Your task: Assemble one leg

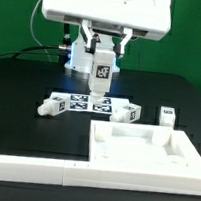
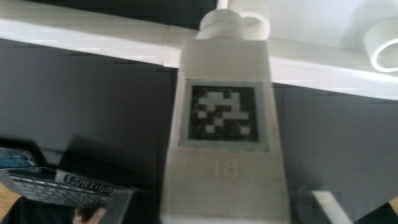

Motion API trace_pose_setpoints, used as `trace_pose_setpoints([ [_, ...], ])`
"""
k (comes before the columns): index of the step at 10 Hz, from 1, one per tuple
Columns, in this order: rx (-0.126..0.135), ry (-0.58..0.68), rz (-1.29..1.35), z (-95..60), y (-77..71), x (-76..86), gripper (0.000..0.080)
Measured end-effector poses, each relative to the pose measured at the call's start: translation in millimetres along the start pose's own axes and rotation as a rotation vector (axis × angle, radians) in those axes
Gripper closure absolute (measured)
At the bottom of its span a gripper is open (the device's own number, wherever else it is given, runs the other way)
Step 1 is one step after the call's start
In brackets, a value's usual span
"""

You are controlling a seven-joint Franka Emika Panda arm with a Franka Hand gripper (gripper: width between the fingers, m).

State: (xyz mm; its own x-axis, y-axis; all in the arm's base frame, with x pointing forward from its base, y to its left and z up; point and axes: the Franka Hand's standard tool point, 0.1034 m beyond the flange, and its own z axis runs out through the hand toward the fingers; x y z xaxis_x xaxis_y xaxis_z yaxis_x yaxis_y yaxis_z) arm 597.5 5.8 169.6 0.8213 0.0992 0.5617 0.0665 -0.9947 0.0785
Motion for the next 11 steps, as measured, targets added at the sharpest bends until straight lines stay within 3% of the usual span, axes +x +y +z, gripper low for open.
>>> trace_pose_setpoints([
  [2,0.059,0.005,0.098,12.6,-42.5,19.8,0.0512],
  [3,0.078,-0.004,0.126,12.4,-51.6,24.5,0.0512],
  [4,0.068,-0.005,0.12,13.2,-43.9,21.5,0.0512],
  [7,0.067,-0.01,0.125,14.8,-43.4,18.9,0.0512],
  [8,0.06,0.01,0.133,23.3,-53.7,17.4,0.0512],
  [10,0.079,0.014,0.132,47.7,-91.8,18.0,0.0512],
  [11,0.076,0.029,0.11,50.3,-104.0,18.0,0.0512],
])
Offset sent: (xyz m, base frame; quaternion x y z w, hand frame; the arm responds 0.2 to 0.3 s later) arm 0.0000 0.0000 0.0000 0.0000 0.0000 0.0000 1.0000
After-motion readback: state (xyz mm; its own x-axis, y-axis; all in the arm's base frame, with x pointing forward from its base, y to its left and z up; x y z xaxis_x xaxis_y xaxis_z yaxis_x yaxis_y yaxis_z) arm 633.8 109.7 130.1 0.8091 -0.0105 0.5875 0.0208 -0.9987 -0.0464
